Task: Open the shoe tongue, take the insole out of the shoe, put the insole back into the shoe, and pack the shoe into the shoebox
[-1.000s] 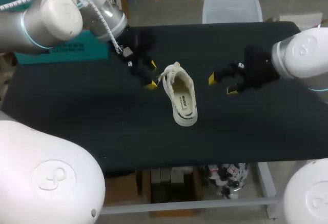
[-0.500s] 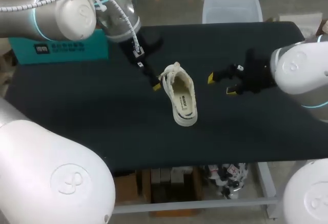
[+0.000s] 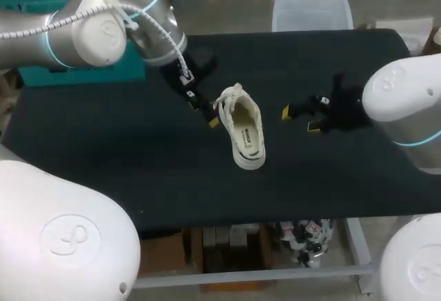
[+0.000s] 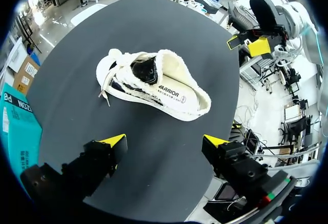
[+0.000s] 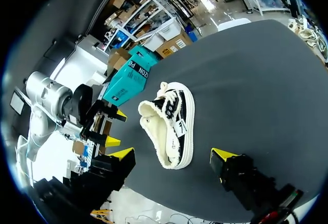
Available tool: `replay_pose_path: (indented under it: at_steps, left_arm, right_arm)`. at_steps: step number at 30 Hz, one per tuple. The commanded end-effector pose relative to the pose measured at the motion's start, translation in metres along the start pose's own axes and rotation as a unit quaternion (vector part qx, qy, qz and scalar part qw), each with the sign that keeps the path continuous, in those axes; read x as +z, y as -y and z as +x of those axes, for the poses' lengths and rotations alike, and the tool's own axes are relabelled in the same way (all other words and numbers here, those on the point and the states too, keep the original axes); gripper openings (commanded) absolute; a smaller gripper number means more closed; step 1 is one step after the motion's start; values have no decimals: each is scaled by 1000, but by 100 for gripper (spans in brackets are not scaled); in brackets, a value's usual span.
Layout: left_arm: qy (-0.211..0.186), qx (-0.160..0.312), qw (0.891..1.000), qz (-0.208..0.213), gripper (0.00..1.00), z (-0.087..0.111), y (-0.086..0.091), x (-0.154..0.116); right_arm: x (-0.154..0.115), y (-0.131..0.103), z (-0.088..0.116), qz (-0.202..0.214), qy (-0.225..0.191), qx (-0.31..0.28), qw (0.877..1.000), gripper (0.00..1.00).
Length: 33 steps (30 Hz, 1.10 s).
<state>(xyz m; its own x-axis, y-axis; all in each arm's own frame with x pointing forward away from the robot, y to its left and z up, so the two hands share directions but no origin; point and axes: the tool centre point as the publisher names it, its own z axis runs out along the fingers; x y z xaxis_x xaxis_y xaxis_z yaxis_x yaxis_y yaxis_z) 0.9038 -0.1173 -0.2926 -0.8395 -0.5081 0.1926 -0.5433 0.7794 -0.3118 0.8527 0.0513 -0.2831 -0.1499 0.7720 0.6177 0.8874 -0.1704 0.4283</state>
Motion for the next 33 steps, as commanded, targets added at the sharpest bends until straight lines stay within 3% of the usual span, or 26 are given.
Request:
replay_pose_path:
  at_steps: [1, 8, 25, 33]
  left_arm:
    - [7, -6, 1000, -10, 100, 3, 6, 1]
    - [4, -8, 1000, -22, 100, 5, 12, 4]
    - [5, -62, 997, -40, 100, 4, 7, 22]
    - [27, -100, 994, -31, 100, 8, 10, 32]
  right_arm:
    - [2, -11, 6, 23, 48, 23, 998, 100]
    - [15, -29, 5, 49, 92, 39, 994, 100]
    - [27, -60, -9, 106, 118, 2, 987, 100]
    - [30, -75, -20, 139, 112, -30, 984, 100]
